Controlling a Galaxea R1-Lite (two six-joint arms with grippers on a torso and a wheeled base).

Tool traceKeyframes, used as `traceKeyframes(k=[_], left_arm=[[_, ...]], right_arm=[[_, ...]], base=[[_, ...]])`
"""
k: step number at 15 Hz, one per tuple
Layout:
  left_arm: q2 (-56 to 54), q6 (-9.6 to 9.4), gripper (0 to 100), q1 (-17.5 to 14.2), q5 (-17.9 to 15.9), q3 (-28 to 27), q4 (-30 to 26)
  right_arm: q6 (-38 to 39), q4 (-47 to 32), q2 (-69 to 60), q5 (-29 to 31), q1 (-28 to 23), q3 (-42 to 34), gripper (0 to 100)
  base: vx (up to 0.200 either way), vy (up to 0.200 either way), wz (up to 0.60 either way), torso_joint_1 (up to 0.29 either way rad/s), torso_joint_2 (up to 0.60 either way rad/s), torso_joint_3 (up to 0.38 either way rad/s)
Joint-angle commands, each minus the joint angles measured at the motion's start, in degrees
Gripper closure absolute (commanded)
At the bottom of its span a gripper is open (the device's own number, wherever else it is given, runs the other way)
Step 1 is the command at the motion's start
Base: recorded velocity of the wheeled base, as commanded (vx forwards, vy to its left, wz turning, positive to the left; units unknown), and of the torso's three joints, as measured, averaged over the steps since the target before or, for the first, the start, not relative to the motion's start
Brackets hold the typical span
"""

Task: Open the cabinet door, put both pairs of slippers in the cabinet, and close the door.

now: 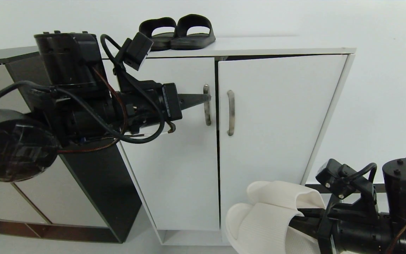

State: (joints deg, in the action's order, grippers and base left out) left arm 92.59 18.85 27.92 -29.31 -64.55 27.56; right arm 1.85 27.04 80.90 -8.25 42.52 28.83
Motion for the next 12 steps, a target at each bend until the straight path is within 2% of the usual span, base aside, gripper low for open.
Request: traceKeyframes(k=[1,6,7,9,12], left_arm=[[3.21,0.14,100,-1.37,0.04,-3.21,-0.23],[7.52,0.31,100,-2.08,0.39,-8.4,-0.32],[9.01,1.19,100,-2.08,0.48,-10.16,-0.32],[10.86,4.36,100,-2.08,0.48,-13.15,-0.32],[12.44,5.24,100,-1.9,0.48,-14.99,-0.32]], right_arm=[[-0.01,0.03,0.05,-0.01,0.02,0.0,100],[-0.01,0.12,0.31,-0.01,0.02,0.0,100],[-0.01,0.12,0.31,-0.01,0.02,0.09,100],[-0.01,0.03,0.4,-0.01,0.02,0.0,100],[-0.01,0.03,0.4,0.08,0.02,0.0,100]], base=[[0.0,0.0,0.0,0.0,0.0,0.0],[0.0,0.0,0.0,0.0,0.0,0.0],[0.0,0.0,0.0,0.0,0.0,0.0],[0.0,0.0,0.0,0.0,0.0,0.0],[0.0,0.0,0.0,0.0,0.0,0.0]])
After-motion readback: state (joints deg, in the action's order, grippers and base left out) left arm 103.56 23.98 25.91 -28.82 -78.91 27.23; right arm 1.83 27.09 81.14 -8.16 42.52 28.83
